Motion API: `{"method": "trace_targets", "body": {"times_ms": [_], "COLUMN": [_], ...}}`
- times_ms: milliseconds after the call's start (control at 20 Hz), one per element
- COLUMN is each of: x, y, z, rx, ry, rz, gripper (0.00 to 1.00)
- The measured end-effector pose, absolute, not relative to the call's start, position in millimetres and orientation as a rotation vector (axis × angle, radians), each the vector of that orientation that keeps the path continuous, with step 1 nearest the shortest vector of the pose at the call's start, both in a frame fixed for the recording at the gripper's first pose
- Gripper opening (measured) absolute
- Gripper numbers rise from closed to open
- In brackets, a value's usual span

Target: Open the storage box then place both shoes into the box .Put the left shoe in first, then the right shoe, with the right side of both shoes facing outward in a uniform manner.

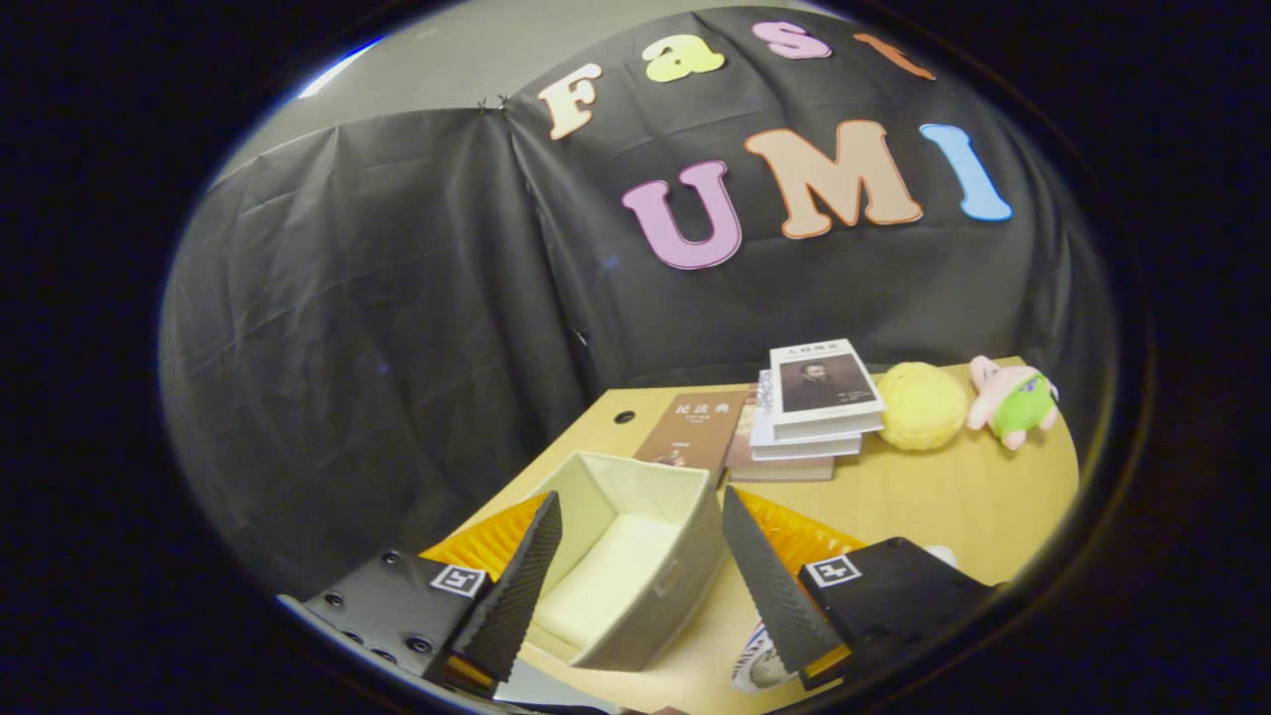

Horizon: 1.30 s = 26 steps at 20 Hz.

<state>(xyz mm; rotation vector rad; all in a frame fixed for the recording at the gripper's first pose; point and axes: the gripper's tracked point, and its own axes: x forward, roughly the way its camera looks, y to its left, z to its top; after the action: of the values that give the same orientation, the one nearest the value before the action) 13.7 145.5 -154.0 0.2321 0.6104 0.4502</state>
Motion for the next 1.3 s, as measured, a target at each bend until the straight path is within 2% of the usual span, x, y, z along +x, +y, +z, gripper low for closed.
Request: {"method": "trace_targets", "body": {"times_ms": [700,1300], "x": [-22,-66], "y": [41,17], "z": [-262,-356], "rx": [0.128,0.021], "ry": [0.829,1.083], "rz": [0.300,0.310], "gripper": [1.00,1.00]}}
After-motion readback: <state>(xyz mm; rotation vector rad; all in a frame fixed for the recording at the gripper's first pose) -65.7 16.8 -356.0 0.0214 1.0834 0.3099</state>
